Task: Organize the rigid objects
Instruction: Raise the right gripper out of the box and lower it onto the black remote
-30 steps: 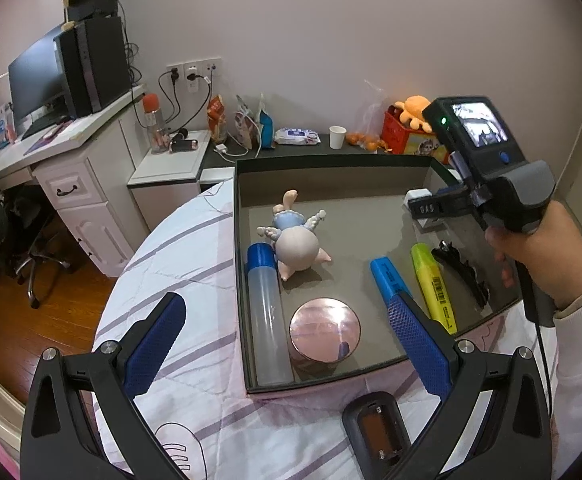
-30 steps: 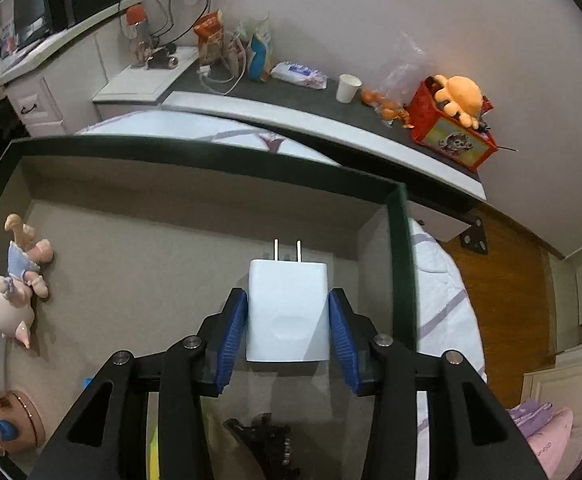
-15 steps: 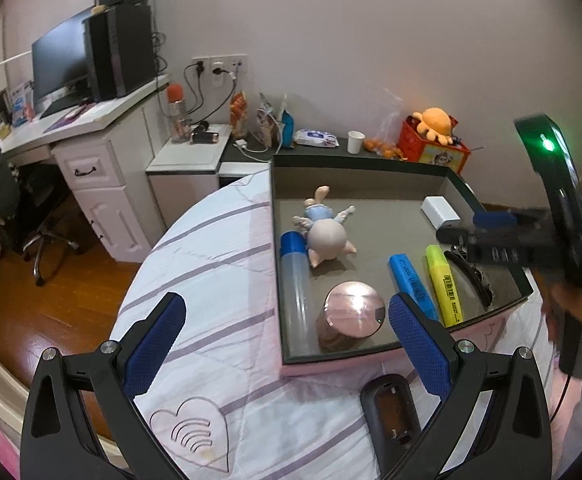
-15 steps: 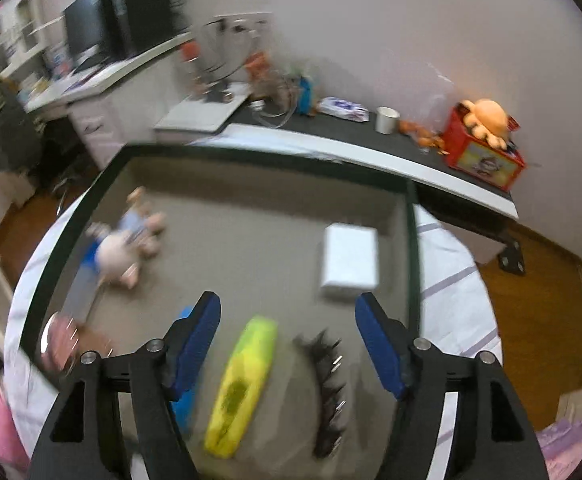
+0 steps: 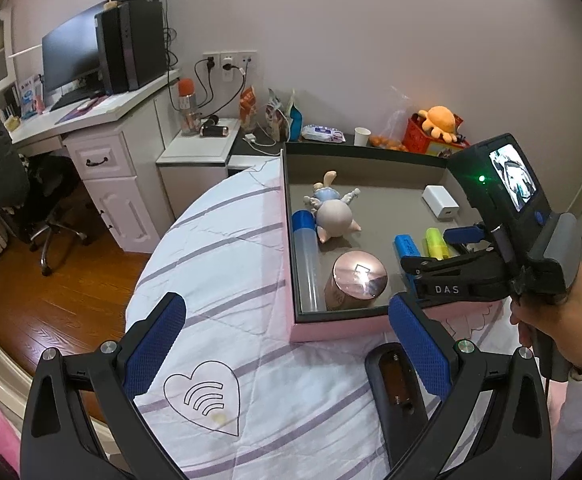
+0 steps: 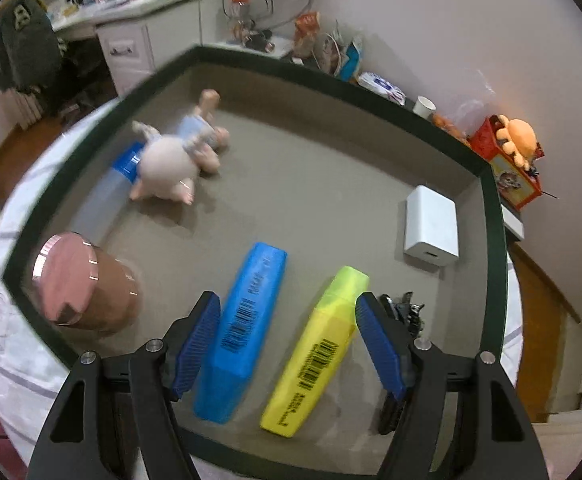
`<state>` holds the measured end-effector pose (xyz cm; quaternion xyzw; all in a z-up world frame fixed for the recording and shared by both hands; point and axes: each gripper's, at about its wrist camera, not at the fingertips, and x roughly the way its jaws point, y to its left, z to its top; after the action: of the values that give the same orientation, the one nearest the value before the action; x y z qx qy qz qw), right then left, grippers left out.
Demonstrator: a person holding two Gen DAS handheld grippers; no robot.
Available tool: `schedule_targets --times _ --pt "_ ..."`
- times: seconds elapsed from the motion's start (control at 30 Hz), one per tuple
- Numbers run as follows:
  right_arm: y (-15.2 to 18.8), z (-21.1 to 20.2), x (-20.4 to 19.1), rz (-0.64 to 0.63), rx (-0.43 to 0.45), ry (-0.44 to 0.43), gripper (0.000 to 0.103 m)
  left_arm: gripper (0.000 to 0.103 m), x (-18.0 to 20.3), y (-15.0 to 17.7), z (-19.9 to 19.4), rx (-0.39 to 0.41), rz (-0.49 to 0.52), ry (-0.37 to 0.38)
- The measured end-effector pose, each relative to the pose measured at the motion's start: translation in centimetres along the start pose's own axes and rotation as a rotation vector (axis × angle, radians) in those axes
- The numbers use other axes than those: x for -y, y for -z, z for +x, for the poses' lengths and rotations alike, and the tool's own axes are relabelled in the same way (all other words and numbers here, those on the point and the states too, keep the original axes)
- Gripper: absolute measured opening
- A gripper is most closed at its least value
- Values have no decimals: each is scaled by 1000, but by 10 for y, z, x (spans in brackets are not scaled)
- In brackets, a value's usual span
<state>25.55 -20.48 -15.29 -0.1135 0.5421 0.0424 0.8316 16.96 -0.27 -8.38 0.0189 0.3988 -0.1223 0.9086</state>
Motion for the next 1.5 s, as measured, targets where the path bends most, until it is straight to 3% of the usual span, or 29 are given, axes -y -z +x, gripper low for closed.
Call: schedule_targets --times 0.4,0.53,0.63,0.7,0.8,0.93,1.2,1.5 --pt "7 -1 17 31 -20 -6 72 102 15 -1 10 -26 26 15" --pt "12 -18 21 58 40 -76 72 102 17 -1 7 -29 22 3" --pt "18 -38 23 69 91 -80 72 102 20 1 -3 -14 21 3" --pt "30 -60 27 101 148 -107 72 102 24 5 -13 -2 17 6" --pt "51 -89 32 162 232 -136 86 102 29 10 -27 19 0 13" --pt "91 -120 32 213 314 -179 86 103 41 22 -42 37 3 2" --pt "143 -112 32 214 263 -169 86 103 60 57 -50 -7 32 -61" --pt "181 -92 2 210 218 -343 86 103 48 85 -61 -28 7 -130"
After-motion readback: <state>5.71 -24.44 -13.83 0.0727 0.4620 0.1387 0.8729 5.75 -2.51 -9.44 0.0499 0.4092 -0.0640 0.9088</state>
